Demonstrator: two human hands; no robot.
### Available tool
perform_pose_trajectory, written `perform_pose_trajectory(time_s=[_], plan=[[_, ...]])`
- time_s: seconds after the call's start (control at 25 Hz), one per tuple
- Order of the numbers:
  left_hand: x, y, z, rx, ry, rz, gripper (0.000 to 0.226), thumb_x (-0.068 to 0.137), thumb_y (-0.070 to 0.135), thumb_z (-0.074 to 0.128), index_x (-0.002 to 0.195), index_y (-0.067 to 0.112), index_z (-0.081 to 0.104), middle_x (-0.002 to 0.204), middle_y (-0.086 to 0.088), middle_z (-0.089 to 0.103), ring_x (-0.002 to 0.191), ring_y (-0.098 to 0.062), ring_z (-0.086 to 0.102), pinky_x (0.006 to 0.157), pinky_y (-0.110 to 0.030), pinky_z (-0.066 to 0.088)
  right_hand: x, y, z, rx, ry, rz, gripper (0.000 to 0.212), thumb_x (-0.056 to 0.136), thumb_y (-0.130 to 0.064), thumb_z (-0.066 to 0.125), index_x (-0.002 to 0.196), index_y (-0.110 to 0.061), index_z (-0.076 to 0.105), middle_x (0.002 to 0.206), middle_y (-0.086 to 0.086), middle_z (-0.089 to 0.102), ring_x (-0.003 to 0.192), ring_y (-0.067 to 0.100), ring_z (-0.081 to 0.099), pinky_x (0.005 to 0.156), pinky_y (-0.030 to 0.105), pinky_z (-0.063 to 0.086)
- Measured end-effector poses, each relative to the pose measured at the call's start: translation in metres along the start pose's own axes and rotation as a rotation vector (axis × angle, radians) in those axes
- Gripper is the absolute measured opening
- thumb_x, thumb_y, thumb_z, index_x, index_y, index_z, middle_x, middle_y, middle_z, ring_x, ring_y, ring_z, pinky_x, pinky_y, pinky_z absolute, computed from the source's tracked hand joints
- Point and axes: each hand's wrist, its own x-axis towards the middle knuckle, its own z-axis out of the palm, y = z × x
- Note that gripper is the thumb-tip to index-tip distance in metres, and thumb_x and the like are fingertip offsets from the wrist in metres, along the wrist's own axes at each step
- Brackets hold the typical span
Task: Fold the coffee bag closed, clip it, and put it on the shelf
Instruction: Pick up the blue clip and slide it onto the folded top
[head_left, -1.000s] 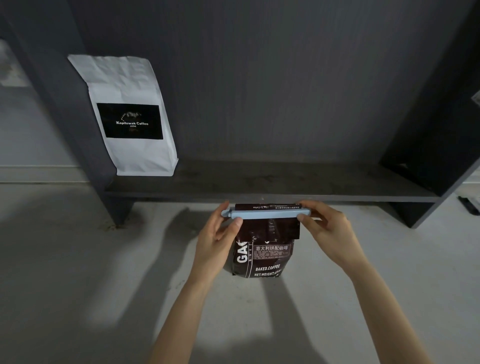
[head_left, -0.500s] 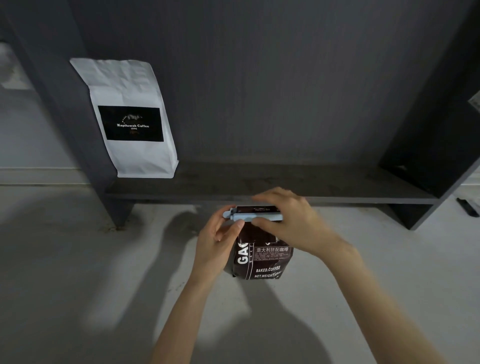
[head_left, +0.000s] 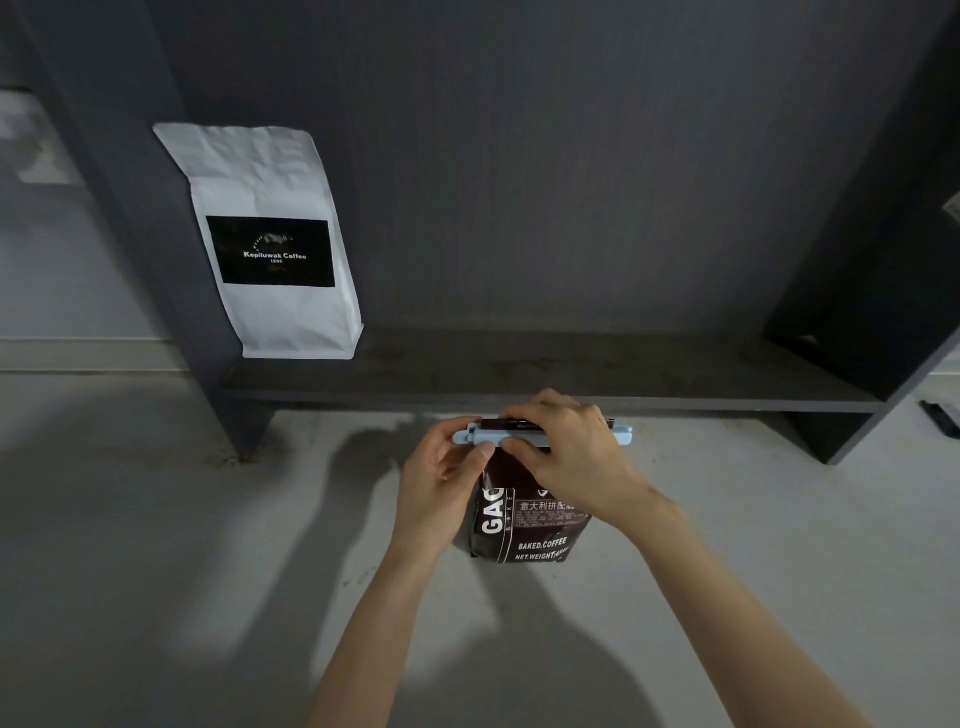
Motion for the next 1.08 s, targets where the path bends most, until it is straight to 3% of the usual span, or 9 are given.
perform_pose_trajectory(time_s=[0.16,0.36,0.56,0.64,0.8,1.0,1.08], plan=[[0.0012,0.0009,0.0003,-0.039,0.005,-0.032,0.024,0.080,0.004,0.060,0.082,0.028,0.056,0.087,0.005,0.065,0.074,0.008,0.062,0.067,-0.005,0.048,0.0009,0.0004,0.0023,0.002,0.019,0.008,0.031,0.084,-0.026,0.055,0.114,-0.017,0.056,0.114,0.005,0.059,0.106,0.022,0.053,0.097,0.035,0.030],[0.0001,0.0013,-0.0005,-0.007,0.004,-0.050,0.022,0.080,0.009,0.061,0.080,0.030,0.054,0.089,0.003,0.063,0.085,-0.008,0.060,0.065,-0.005,0.046,-0.0022,-0.0002,0.0054,-0.012,0.057,-0.002,0.032,0.086,-0.025,0.053,0.116,-0.017,0.055,0.114,0.005,0.057,0.109,0.022,0.049,0.092,0.031,0.024],[-0.0014,0.0014,-0.0006,0.077,0.035,-0.012,0.020,0.078,0.011,0.063,0.078,0.029,0.055,0.080,0.010,0.061,0.071,0.002,0.055,0.058,-0.003,0.040,-0.0035,-0.0002,0.0062,-0.021,0.081,-0.025,0.032,0.085,-0.023,0.054,0.116,-0.016,0.055,0.111,0.005,0.057,0.108,0.022,0.049,0.087,0.025,0.020],[-0.0011,-0.0007,-0.0006,0.068,0.046,-0.024,0.020,0.077,0.012,0.064,0.076,0.031,0.056,0.078,0.011,0.061,0.066,0.003,0.053,0.060,-0.005,0.041,-0.0040,-0.0001,0.0073,-0.030,0.087,-0.033,0.032,0.085,-0.023,0.054,0.116,-0.016,0.055,0.110,0.006,0.056,0.107,0.022,0.049,0.087,0.025,0.020],[-0.0016,-0.0032,0.0002,0.032,0.055,-0.045,0.021,0.077,0.011,0.065,0.077,0.031,0.057,0.083,0.005,0.063,0.082,-0.012,0.058,0.075,-0.020,0.045,-0.0041,0.0003,0.0067,-0.029,0.084,-0.047,0.031,0.085,-0.022,0.053,0.115,-0.015,0.055,0.110,0.007,0.056,0.106,0.022,0.048,0.088,0.026,0.022],[-0.0025,0.0027,-0.0022,0.004,-0.005,-0.068,0.021,0.079,0.010,0.062,0.080,0.030,0.056,0.092,-0.002,0.064,0.090,-0.015,0.059,0.074,-0.017,0.045,-0.0033,0.0008,0.0067,-0.030,0.081,-0.064,0.031,0.085,-0.021,0.054,0.115,-0.014,0.055,0.109,0.007,0.057,0.106,0.023,0.049,0.087,0.028,0.023],[-0.0019,0.0041,-0.0030,0.002,-0.026,-0.075,0.023,0.079,0.008,0.061,0.080,0.031,0.056,0.092,-0.001,0.063,0.088,-0.015,0.058,0.077,-0.022,0.045,-0.0040,0.0006,0.0067,-0.026,0.085,-0.071,0.031,0.085,-0.022,0.054,0.115,-0.014,0.055,0.109,0.007,0.056,0.106,0.022,0.049,0.084,0.025,0.019]])
